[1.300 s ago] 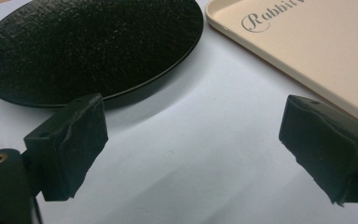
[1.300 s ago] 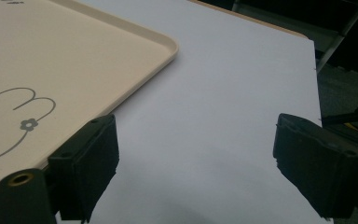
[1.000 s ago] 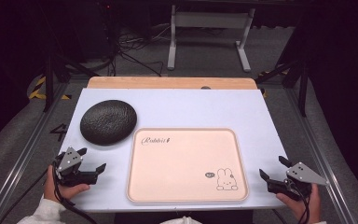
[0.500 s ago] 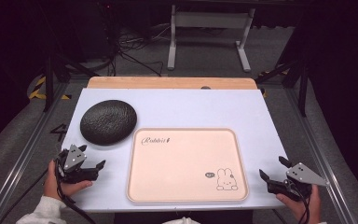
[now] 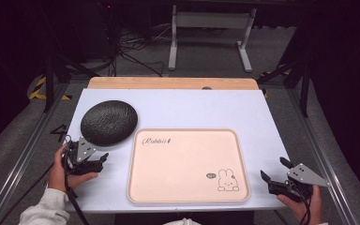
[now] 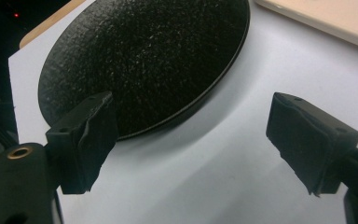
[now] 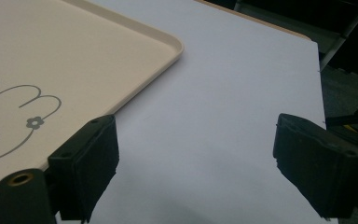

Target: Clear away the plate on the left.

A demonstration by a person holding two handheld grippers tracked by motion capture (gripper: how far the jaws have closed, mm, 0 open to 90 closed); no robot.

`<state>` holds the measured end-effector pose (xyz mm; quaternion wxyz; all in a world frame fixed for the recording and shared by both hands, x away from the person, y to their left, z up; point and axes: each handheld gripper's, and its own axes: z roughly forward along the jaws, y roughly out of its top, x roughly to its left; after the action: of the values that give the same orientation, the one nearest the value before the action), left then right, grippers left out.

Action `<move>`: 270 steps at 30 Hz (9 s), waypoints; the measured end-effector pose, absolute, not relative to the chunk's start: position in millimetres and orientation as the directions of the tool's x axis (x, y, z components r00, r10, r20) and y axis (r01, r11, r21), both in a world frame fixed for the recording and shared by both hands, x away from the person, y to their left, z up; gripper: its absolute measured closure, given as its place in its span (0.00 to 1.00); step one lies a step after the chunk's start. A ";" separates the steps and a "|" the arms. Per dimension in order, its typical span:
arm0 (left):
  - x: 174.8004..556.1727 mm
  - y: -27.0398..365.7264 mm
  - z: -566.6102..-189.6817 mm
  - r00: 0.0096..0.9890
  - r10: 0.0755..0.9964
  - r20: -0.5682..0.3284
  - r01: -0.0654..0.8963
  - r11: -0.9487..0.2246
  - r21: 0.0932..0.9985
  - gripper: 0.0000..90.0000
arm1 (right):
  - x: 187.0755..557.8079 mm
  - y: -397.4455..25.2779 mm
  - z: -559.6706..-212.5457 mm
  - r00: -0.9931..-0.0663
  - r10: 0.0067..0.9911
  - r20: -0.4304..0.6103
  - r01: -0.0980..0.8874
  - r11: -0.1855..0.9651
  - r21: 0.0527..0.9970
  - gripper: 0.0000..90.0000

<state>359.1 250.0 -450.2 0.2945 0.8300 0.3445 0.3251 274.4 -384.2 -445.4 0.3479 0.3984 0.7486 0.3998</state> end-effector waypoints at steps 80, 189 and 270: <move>396.2 177.2 -462.1 0.379 0.407 0.831 0.241 -0.911 0.336 0.97 | 273.2 -381.2 -447.3 -0.468 0.863 -0.189 0.332 0.369 0.868 0.17; 294.3 6.1 -445.6 0.767 0.096 0.635 -0.313 -0.808 0.500 0.41 | 267.6 -385.4 -447.7 -0.438 0.870 -0.225 0.326 0.387 0.863 0.17; 373.2 177.6 -425.6 0.728 0.558 0.398 0.167 -0.707 0.687 0.14 | 266.9 -385.6 -448.2 -0.432 0.873 -0.225 0.333 0.386 0.860 0.17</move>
<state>373.2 177.6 -425.6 0.3213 0.8722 0.2078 0.3049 266.9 -385.6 -448.2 0.3525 0.3998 0.7543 0.3833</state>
